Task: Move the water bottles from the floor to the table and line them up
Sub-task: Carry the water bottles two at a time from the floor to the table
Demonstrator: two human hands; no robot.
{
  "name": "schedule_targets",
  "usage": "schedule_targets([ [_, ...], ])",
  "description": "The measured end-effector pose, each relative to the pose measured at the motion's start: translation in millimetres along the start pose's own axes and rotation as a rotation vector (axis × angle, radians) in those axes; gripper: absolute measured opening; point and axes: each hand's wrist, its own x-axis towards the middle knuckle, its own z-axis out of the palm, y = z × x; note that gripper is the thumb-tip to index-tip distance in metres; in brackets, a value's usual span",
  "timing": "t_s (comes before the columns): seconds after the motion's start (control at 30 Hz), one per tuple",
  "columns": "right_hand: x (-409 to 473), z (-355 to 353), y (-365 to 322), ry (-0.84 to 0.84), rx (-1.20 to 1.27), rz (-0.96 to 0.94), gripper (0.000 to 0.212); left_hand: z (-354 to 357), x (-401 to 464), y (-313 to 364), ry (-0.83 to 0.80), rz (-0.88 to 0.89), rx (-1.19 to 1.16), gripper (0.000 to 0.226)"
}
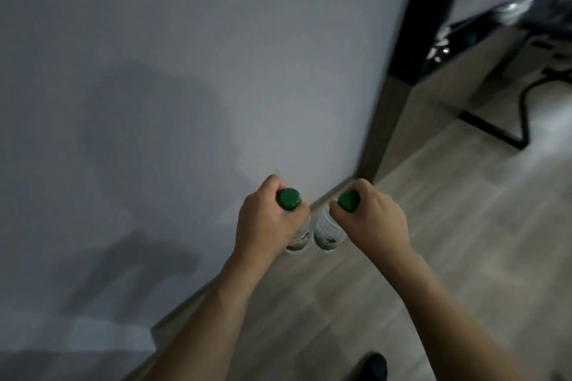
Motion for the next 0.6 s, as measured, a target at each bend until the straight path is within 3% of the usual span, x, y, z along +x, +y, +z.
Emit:
schedule_targets([
  [0.33, 15, -134, 208, 0.185, -0.02, 0.255, 0.029, 195, 36, 149, -0.19, 0.17, -0.062, 0.029],
  [0.6, 20, -216, 330, 0.375, -0.021, 0.454, 0.028, 318, 57, 264, -0.321, 0.314, -0.114, 0.026],
])
